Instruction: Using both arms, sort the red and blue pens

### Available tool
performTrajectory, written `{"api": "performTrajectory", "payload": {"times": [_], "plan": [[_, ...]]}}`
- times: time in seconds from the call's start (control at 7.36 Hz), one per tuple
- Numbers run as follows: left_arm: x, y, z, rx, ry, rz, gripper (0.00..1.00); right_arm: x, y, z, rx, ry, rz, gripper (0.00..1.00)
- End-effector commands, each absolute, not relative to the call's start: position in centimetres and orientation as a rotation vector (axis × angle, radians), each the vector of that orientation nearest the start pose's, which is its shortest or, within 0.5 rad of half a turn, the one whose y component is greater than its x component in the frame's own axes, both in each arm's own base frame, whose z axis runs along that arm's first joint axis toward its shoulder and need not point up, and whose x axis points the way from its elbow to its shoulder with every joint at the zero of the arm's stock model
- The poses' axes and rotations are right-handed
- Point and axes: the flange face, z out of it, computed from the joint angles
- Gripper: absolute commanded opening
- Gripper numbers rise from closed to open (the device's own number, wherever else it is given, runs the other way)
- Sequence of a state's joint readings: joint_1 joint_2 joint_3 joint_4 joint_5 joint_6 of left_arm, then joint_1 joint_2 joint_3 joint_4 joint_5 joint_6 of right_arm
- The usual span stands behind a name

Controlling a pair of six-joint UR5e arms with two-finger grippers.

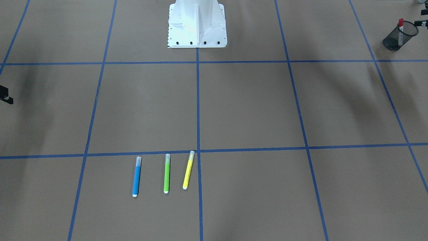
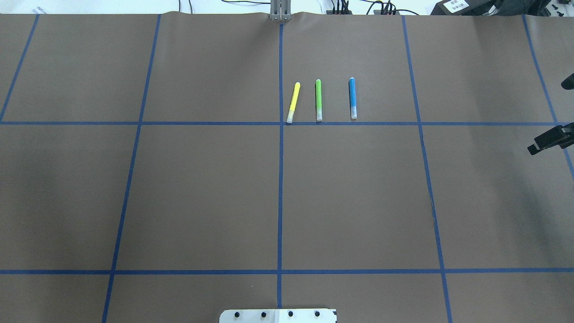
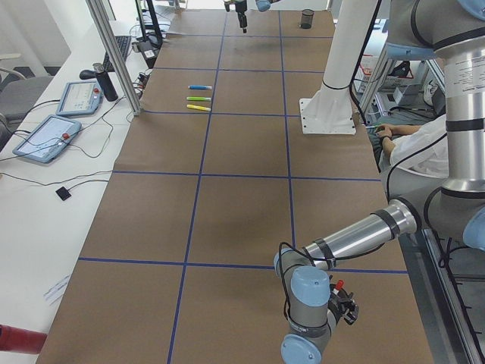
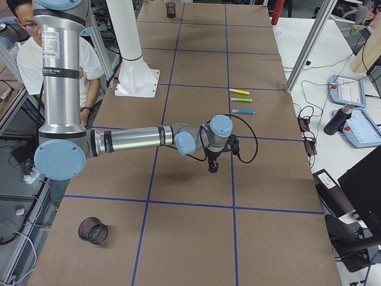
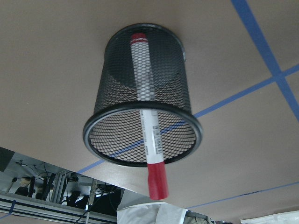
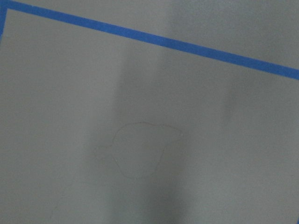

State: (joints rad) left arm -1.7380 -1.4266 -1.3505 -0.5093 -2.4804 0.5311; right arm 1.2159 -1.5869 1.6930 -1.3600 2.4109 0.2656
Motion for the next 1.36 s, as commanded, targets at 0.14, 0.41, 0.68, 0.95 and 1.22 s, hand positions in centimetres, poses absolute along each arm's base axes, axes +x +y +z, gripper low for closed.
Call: {"api": "performTrajectory", "payload": {"times": [0.14,0.41,0.68,0.95,1.22], "plan": [[-10.9,-34.4,80.7,-0.544,1.133,-0.160,1.00,-15.9,-52.9,54.8,-0.002,-0.896,-0.147,1.00],[-11.8,-40.3,78.1,-0.251,1.081,0.007,1.00,-18.9,-56.3,52.0,-0.001,-0.893,-0.113,1.00],[-12.2,-45.7,74.4,-0.097,1.017,0.003,1.00,-25.4,-58.6,46.4,0.032,-0.854,-0.074,1.00],[-11.1,-47.2,72.8,-0.033,1.086,-0.017,1.00,-33.1,-61.3,39.7,0.040,-0.841,0.017,0.99],[-10.8,-47.1,72.7,-0.024,1.114,-0.021,1.00,-37.8,-62.1,36.6,0.047,-0.841,-0.010,0.99]]}}
